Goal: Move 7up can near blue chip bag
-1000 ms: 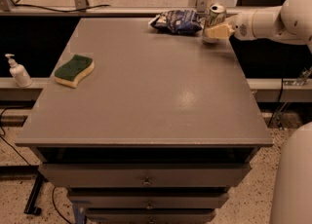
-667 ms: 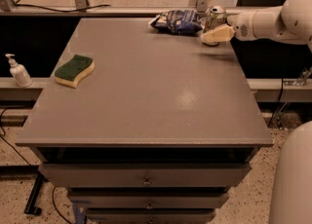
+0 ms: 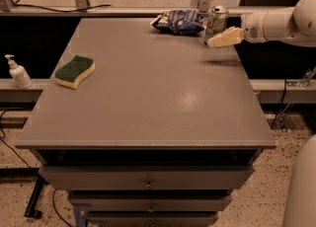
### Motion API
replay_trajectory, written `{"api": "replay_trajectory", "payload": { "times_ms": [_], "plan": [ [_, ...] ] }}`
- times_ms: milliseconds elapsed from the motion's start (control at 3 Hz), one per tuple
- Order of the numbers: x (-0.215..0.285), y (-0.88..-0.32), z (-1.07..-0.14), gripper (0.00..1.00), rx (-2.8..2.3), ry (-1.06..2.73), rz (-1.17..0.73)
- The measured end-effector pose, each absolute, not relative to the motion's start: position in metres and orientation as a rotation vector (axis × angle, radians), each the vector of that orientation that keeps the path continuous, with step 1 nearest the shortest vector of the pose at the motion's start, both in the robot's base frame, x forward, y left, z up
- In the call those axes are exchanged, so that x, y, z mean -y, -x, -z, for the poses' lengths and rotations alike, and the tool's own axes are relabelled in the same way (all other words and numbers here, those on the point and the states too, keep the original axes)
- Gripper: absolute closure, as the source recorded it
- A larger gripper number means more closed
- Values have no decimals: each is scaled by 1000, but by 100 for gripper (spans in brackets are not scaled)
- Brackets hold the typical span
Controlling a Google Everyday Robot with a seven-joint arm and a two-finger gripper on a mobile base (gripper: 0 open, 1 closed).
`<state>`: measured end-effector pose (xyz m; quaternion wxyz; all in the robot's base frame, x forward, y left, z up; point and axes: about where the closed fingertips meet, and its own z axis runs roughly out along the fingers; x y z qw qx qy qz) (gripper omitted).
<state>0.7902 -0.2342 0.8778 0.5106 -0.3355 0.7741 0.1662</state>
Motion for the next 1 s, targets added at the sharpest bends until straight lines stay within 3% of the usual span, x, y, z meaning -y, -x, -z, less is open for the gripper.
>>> {"api": "replay_trajectory", "payload": {
  "times_ms": [667, 1000],
  "plan": [
    [282, -694, -902, 0, -1808, 860, -405],
    [293, -688, -899, 0, -1815, 848, -398]
  ]
}}
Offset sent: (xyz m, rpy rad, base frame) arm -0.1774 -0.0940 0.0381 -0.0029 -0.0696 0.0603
